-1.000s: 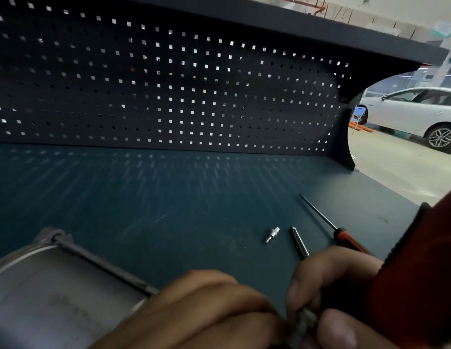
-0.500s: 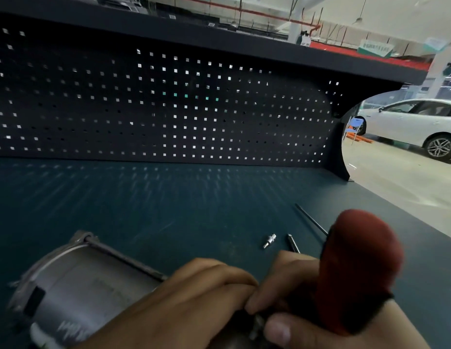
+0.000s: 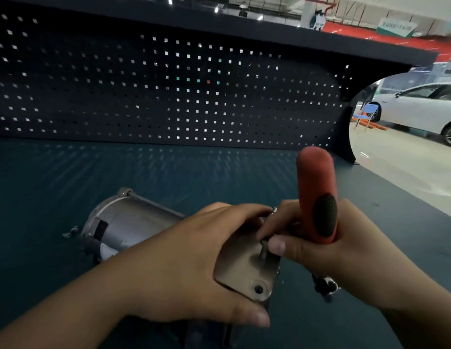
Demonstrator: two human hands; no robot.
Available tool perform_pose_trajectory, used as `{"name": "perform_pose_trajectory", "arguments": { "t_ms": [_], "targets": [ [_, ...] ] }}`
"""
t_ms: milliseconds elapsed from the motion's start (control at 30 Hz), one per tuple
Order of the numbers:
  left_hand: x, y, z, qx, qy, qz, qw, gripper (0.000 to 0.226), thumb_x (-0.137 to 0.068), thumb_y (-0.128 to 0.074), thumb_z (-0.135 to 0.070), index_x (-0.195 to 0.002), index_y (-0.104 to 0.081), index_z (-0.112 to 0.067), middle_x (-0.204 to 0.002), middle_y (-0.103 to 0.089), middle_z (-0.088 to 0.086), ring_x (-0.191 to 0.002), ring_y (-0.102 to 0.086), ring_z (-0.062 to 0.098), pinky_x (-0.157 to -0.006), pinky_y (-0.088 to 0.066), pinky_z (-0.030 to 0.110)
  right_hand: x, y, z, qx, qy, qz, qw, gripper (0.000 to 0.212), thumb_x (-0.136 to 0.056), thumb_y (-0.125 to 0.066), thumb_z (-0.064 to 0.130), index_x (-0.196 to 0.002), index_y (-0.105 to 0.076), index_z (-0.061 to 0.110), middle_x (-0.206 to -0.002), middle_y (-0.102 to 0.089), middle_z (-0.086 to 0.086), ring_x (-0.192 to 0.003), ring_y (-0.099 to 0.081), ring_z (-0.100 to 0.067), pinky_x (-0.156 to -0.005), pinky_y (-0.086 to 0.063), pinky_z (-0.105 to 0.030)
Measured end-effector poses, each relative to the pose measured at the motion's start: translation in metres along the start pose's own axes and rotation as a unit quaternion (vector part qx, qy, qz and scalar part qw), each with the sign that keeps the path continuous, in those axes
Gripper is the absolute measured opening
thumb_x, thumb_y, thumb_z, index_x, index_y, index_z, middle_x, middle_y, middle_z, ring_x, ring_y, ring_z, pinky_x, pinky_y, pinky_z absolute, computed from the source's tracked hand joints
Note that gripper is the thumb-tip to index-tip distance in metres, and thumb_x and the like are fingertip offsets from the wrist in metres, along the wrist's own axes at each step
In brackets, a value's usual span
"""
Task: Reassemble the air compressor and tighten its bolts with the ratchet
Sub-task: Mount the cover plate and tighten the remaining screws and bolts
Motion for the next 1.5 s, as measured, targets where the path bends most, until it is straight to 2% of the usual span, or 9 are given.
{"name": "perform_pose_trajectory", "arguments": {
  "t_ms": [133, 233, 600, 767, 900, 1033, 1233, 1367, 1500],
  "targets": [
    [0.0, -0.001, 0.009, -0.013, -0.005, -0.017, 1.0, 0.092, -0.049, -0.067, -0.07, -0.126, -0.017, -0.066, -0.121, -0.034, -0.04, -0.121, -0.033, -0.016, -0.095, -0.036, 0.011, 0.007, -0.008, 0.006, 0.009, 0.004, 0.006, 1.0, 0.01, -0.071, -0.073, 0.019, -0.076, -0.074, 0.027, -0.074, -0.07, 0.005, -0.071, -0.066, -0.006, -0.066, -0.049, -0.014],
    [-0.001, -0.001, 0.011, -0.009, -0.004, -0.024, 1.0, 0.091, -0.049, -0.067, -0.072, -0.127, -0.021, -0.065, -0.119, -0.036, -0.038, -0.119, -0.036, -0.015, -0.095, -0.037, 0.014, 0.011, -0.018, 0.012, -0.002, 0.011, 0.029, 1.0, 0.012, -0.072, -0.073, 0.015, -0.075, -0.074, 0.026, -0.074, -0.071, 0.005, -0.071, -0.067, -0.006, -0.066, -0.049, -0.013],
    [-0.001, 0.001, 0.012, 0.003, 0.0, -0.034, 0.999, 0.09, -0.059, -0.081, -0.054, -0.134, -0.031, -0.051, -0.119, -0.041, -0.033, -0.117, -0.036, -0.015, -0.097, -0.035, 0.014, 0.018, -0.021, 0.015, 0.038, 0.0, 0.035, 0.999, 0.011, -0.069, -0.074, 0.019, -0.078, -0.074, 0.024, -0.075, -0.072, 0.005, -0.072, -0.068, -0.005, -0.067, -0.049, -0.011],
    [-0.001, 0.001, 0.011, 0.002, -0.002, -0.034, 0.999, 0.089, -0.06, -0.082, -0.052, -0.134, -0.033, -0.049, -0.12, -0.042, -0.032, -0.118, -0.037, -0.013, -0.099, -0.035, 0.017, 0.019, -0.027, 0.023, 0.043, 0.012, 0.059, 0.997, 0.012, -0.072, -0.072, 0.01, -0.078, -0.074, 0.02, -0.067, -0.067, 0.018, -0.059, -0.059, 0.007, -0.056, -0.041, -0.002],
    [-0.002, 0.0, 0.011, 0.006, -0.002, -0.032, 0.999, 0.086, -0.06, -0.08, -0.054, -0.133, -0.034, -0.05, -0.115, -0.041, -0.035, -0.116, -0.037, -0.015, -0.096, -0.035, 0.016, 0.018, -0.024, 0.025, 0.052, 0.001, 0.029, 0.998, 0.006, -0.071, -0.079, 0.018, -0.074, -0.074, 0.019, -0.06, -0.065, 0.017, -0.053, -0.059, 0.006, -0.052, -0.04, -0.002],
    [-0.002, 0.0, 0.011, 0.009, 0.002, -0.031, 0.999, 0.088, -0.058, -0.079, -0.056, -0.133, -0.035, -0.048, -0.121, -0.042, -0.029, -0.118, -0.039, -0.009, -0.102, -0.038, 0.024, 0.019, -0.022, 0.021, 0.062, -0.022, 0.012, 0.998, 0.009, -0.068, -0.083, 0.022, -0.073, -0.075, 0.021, -0.053, -0.062, 0.013, -0.047, -0.055, 0.001, -0.047, -0.038, -0.005],
    [-0.001, 0.0, 0.011, 0.018, 0.006, -0.033, 0.999, 0.086, -0.06, -0.082, -0.05, -0.133, -0.037, -0.045, -0.118, -0.043, -0.03, -0.114, -0.039, -0.014, -0.095, -0.035, 0.014, 0.022, -0.023, 0.018, 0.066, -0.036, 0.007, 0.997, 0.011, -0.066, -0.072, 0.026, -0.077, -0.073, 0.028, -0.048, -0.056, 0.012, -0.043, -0.048, 0.0, -0.045, -0.035, -0.008],
    [0.0, 0.001, 0.01, 0.02, 0.005, -0.037, 0.999, 0.086, -0.061, -0.082, -0.048, -0.134, -0.039, -0.042, -0.12, -0.044, -0.028, -0.116, -0.04, -0.012, -0.099, -0.034, 0.015, 0.024, -0.025, 0.021, 0.058, -0.028, -0.002, 0.998, 0.007, -0.067, -0.072, 0.021, -0.073, -0.072, 0.025, -0.049, -0.058, 0.014, -0.045, -0.053, 0.001, -0.046, -0.035, -0.004],
    [0.0, 0.002, 0.009, 0.015, 0.005, -0.038, 0.999, 0.087, -0.061, -0.082, -0.049, -0.136, -0.038, -0.041, -0.125, -0.044, -0.025, -0.118, -0.039, -0.01, -0.103, -0.035, 0.02, 0.026, -0.026, 0.017, 0.041, -0.039, -0.021, 0.998, 0.004, -0.067, -0.071, 0.023, -0.071, -0.071, 0.023, -0.044, -0.051, 0.011, -0.039, -0.042, -0.001, -0.041, -0.032, -0.01]
  ]
}}
Point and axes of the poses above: each hand's wrist, its own x-axis away from the middle knuckle, its own y-axis out of the back of the hand, z = x × y, the point moved 10 cm from there along -x, towards the middle knuckle
